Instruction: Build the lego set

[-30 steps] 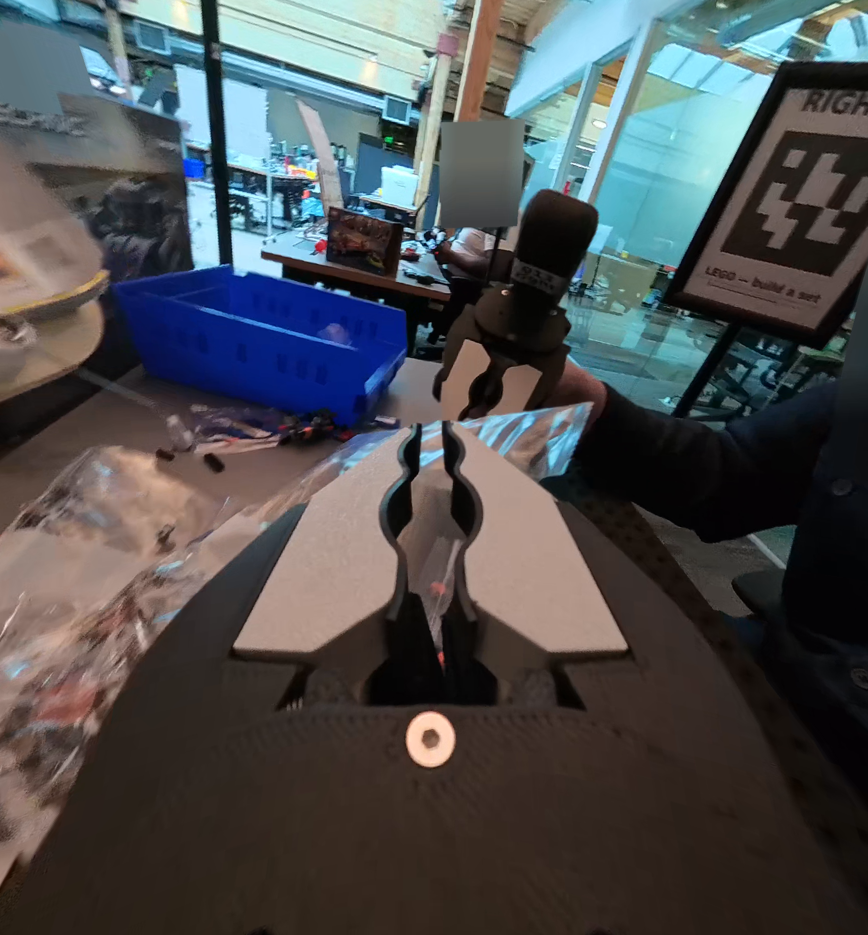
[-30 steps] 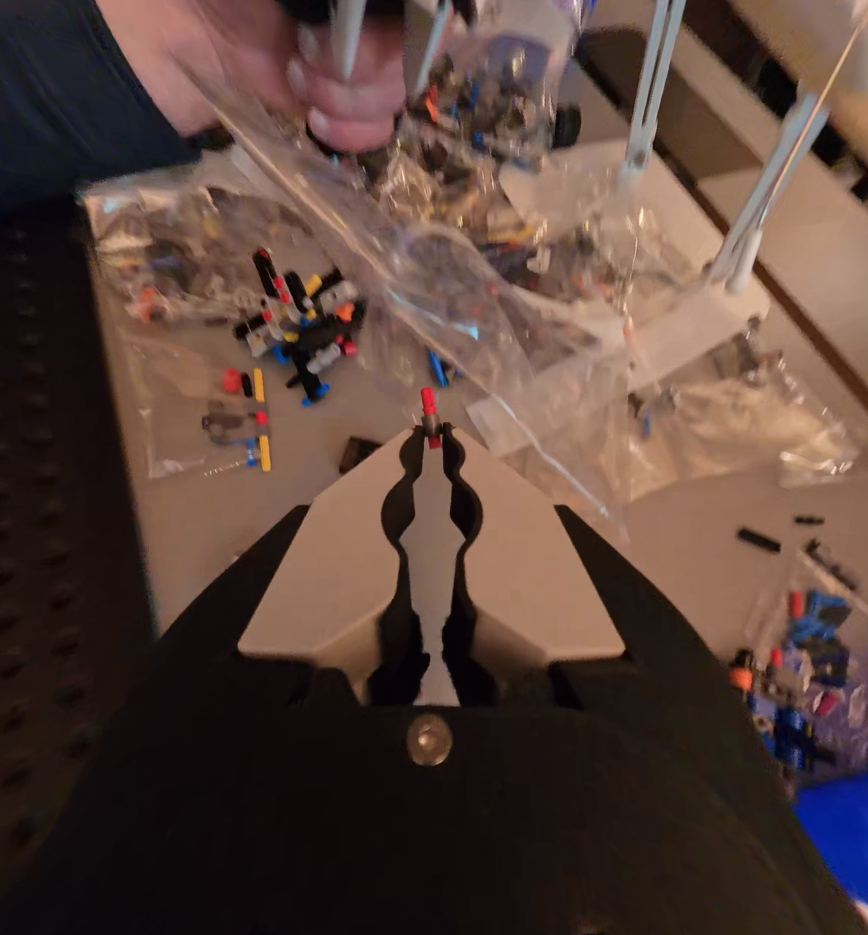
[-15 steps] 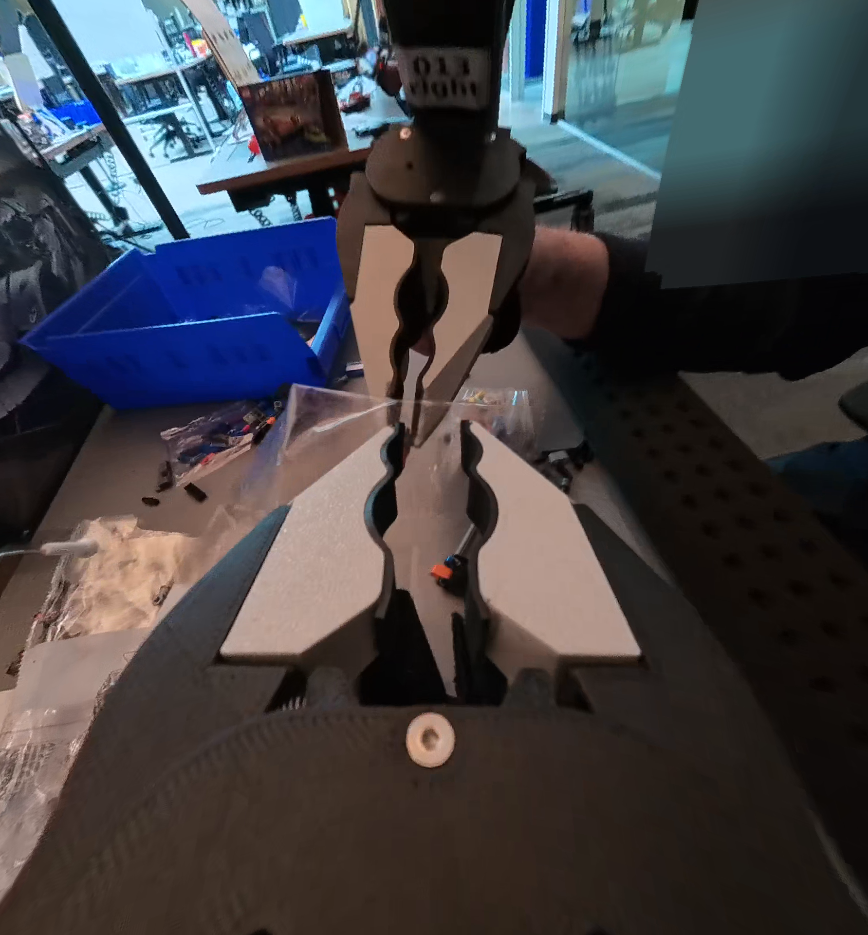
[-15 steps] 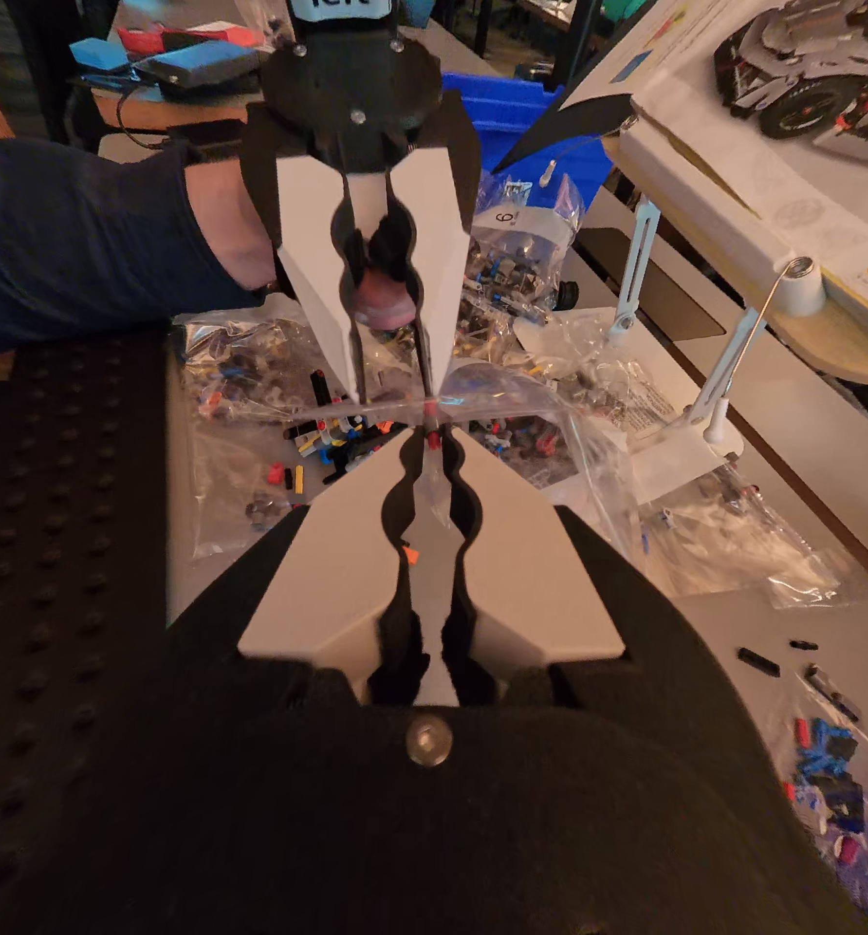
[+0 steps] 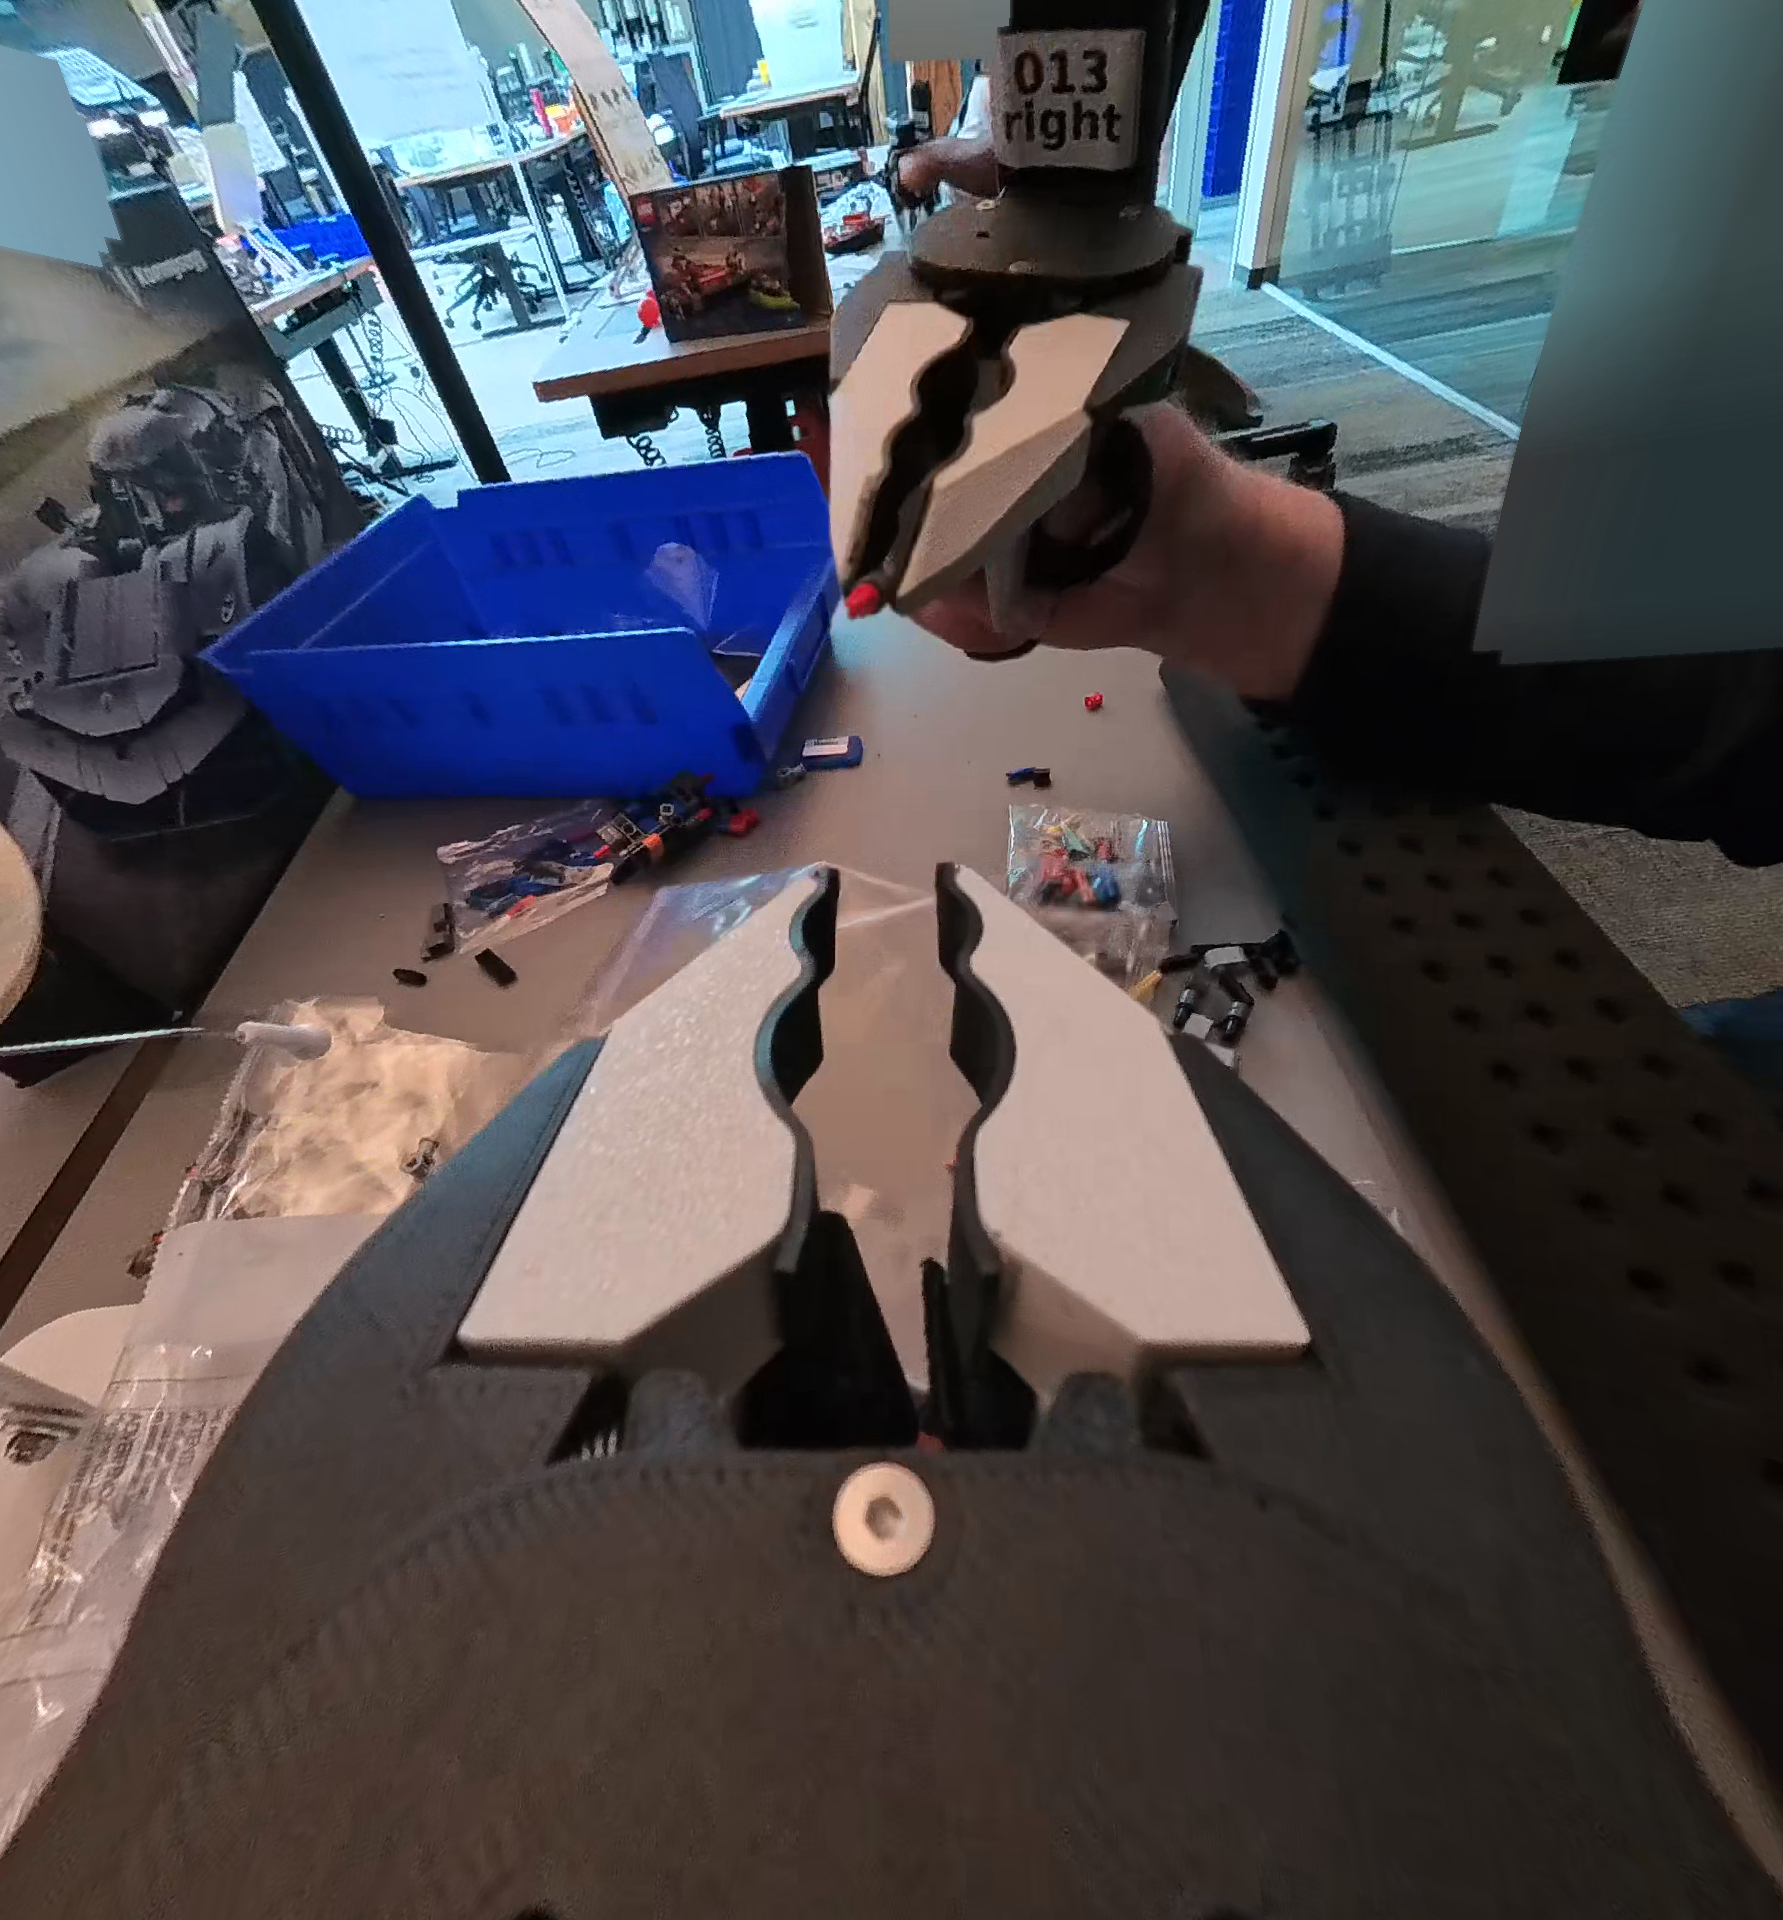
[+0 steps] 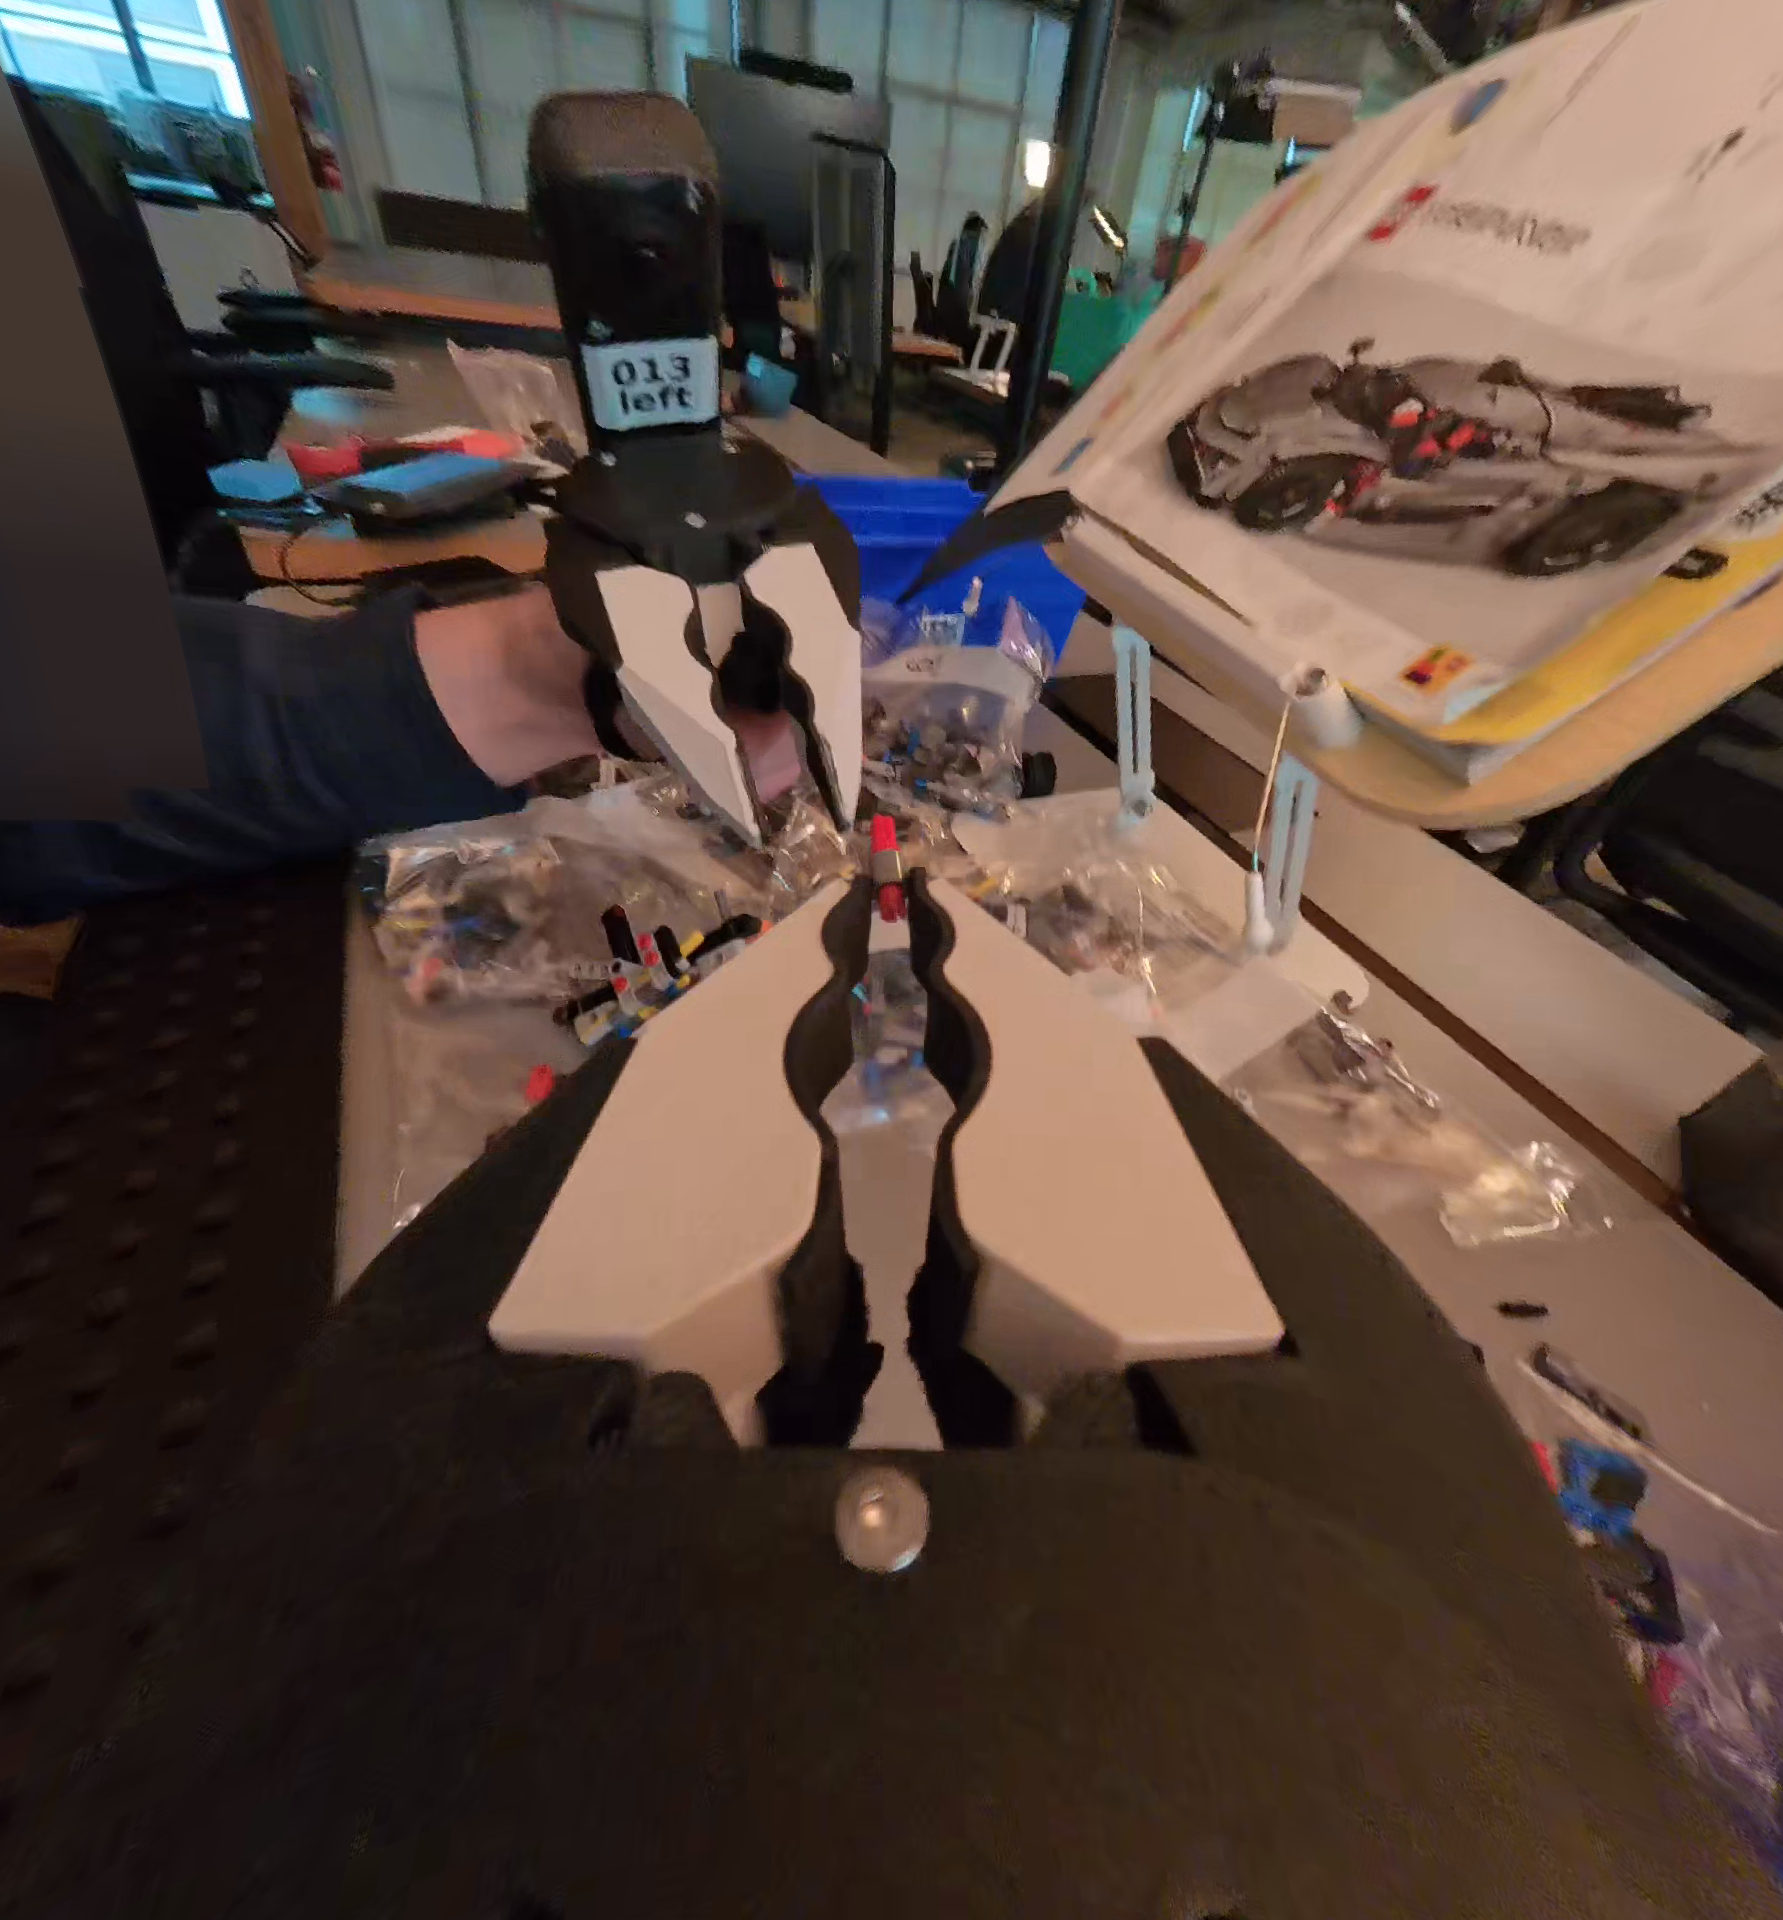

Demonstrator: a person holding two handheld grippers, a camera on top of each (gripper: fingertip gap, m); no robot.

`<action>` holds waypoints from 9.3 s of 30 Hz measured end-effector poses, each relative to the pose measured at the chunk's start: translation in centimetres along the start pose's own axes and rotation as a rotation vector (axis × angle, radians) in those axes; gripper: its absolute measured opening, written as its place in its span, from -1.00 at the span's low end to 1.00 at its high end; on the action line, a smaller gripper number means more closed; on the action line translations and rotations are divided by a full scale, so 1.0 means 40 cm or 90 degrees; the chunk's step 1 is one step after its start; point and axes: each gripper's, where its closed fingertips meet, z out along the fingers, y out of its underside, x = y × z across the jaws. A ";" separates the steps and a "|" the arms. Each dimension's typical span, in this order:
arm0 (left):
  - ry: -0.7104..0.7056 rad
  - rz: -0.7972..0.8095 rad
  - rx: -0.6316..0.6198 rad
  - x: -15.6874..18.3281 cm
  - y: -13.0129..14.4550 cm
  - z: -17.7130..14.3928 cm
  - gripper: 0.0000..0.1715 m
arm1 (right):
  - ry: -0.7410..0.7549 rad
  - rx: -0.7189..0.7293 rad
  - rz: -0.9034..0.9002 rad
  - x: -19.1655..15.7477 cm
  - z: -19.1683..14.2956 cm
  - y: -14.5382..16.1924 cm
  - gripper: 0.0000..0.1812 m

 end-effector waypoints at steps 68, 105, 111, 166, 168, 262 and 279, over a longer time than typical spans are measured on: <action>-0.044 0.139 -0.151 0.019 0.068 0.065 -0.96 | 0.095 -0.253 -0.236 -0.038 0.121 0.157 -0.90; -0.135 0.099 -0.064 -0.061 0.003 -0.130 -0.97 | 0.183 -0.312 -0.244 0.035 0.017 0.209 -0.95; -0.068 0.076 -0.142 -0.030 0.073 -0.050 -0.97 | 0.136 -0.315 -0.173 0.040 0.013 0.248 -0.95; -0.097 0.038 -0.109 -0.057 0.091 0.035 -0.85 | 0.094 -0.173 -0.064 0.069 0.108 0.138 -0.98; -0.114 0.036 -0.120 -0.071 0.100 0.030 -0.84 | 0.168 -0.222 -0.025 0.141 0.054 0.178 -0.98; -0.139 -0.276 0.268 -0.238 0.040 -0.289 -1.00 | -0.209 -0.456 0.116 -0.090 0.101 0.358 -0.70; -0.090 -0.280 0.249 -0.215 0.047 -0.237 -1.00 | 0.121 -0.692 0.204 -0.002 -0.363 0.427 -0.65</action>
